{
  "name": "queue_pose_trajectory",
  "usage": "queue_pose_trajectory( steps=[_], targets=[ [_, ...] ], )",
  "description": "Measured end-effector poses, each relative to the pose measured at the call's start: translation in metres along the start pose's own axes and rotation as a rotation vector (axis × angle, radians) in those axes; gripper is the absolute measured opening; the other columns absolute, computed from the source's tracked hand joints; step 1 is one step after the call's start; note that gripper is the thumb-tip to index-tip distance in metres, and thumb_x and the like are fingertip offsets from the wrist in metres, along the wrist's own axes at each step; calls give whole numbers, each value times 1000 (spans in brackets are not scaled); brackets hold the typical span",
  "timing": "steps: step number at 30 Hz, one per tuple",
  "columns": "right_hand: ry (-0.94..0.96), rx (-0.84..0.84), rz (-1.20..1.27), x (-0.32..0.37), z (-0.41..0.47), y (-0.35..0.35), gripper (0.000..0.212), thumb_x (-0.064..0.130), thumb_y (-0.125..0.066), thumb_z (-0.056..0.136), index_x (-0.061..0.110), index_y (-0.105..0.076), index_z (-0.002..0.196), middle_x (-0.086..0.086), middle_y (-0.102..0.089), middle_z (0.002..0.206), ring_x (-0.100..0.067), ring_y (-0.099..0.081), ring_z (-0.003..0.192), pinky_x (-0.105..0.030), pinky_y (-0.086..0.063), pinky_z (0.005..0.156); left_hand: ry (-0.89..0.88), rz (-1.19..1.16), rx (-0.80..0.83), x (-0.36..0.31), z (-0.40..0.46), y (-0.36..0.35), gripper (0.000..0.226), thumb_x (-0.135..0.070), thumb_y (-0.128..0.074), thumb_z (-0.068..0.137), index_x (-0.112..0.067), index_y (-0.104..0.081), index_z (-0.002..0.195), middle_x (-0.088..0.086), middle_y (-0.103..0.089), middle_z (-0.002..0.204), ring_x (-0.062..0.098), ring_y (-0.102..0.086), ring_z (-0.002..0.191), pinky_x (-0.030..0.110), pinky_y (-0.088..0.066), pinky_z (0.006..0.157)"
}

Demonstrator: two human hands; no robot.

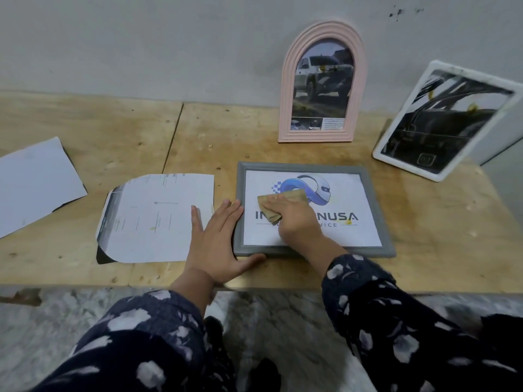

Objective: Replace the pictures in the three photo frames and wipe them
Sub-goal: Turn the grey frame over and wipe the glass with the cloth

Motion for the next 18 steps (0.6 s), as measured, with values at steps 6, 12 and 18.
queue_pose_trajectory(
  steps=[6, 12, 18],
  targets=[
    [48, 88, -71, 4, -34, 3, 42, 30, -34, 95, 23, -66, 121, 3, -61, 130, -16, -47, 126, 4, -14, 94, 3, 34, -7, -1, -2, 2, 105, -90, -34, 67, -20, -39, 145, -8, -35, 153, 10, -20, 146, 60, 8, 114],
    [-93, 207, -232, -12, -30, 48, 35, 0, -49, 81, 22, -76, 84, 10, -72, 97, -14, -60, 99, -31, -51, 84, 5, 59, -5, 0, -3, 1, 105, -90, -34, 67, -20, -37, 146, -7, -33, 154, 9, -17, 146, 60, 7, 114],
    [-195, -142, 10, -1, 36, 74, 42, -6, -46, 82, 19, -76, 96, -1, -71, 97, -24, -62, 87, -33, -47, 71, 11, 25, -10, 1, -1, 1, 105, -90, -34, 68, -22, -32, 148, -8, -28, 156, 9, -13, 147, 59, 9, 115]
  ],
)
Point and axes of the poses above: each hand's wrist, its own z-axis towards the middle knuckle, its own y-axis out of the back of the hand, x = y × z, the point moved 2 cm from there along z, towards the middle knuckle
